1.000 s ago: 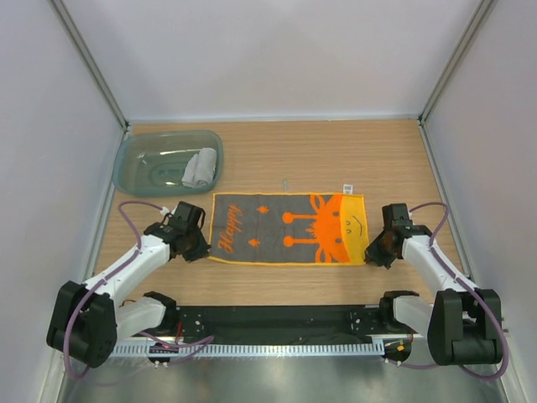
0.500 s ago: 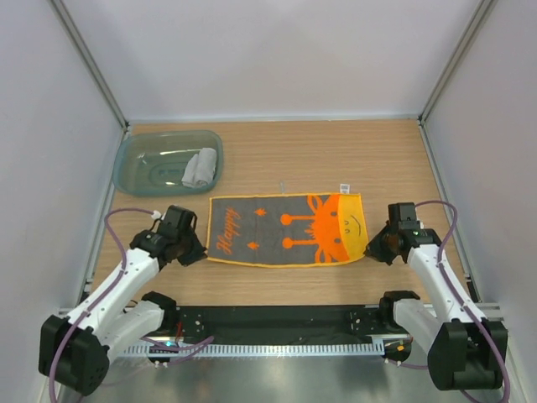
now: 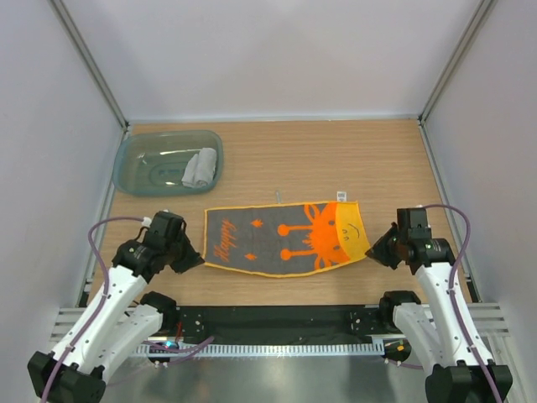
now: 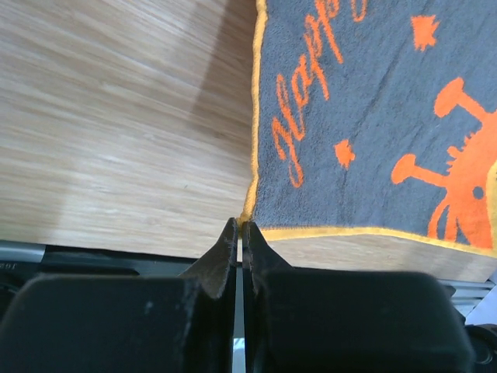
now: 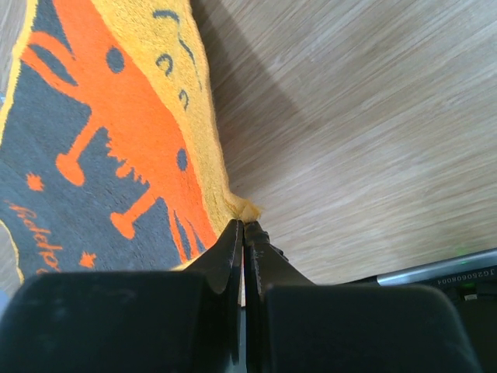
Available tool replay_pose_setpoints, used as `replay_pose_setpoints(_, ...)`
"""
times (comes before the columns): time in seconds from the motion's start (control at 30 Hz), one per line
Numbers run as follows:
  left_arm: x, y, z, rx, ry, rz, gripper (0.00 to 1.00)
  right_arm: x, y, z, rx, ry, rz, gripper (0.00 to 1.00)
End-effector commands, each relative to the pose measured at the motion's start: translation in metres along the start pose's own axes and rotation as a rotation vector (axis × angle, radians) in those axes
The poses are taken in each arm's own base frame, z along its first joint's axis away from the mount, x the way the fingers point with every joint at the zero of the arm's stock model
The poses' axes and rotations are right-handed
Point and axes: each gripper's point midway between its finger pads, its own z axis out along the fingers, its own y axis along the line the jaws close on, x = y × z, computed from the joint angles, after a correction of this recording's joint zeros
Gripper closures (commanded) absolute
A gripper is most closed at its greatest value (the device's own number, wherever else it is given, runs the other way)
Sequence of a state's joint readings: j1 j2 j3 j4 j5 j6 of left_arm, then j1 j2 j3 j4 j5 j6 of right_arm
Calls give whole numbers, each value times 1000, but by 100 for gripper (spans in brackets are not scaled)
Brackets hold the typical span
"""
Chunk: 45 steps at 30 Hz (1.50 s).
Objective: Roll the towels
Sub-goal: Fold the towel
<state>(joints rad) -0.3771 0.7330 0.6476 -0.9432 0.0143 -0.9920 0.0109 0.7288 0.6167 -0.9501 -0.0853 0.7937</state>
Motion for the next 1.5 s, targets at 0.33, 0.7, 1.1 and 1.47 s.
replay_pose_setpoints(0.33, -30, -41, -13, -2, 32, 140, 99, -34, 48, 4, -53, 25, -44, 99)
replay_pose_setpoints(0.7, -87, -61, 13, -40, 20, 128, 99, -80, 94, 40, -44, 58, -118, 99)
replay_pose_setpoints(1.1, -126, -60, 40, -95, 21, 110, 99, -110, 121, 67, -39, 62, -147, 99)
replay_pose_setpoints(1.47, -139, -60, 67, -127, 49, 106, 99, -120, 128, 91, -24, 81, -159, 99)
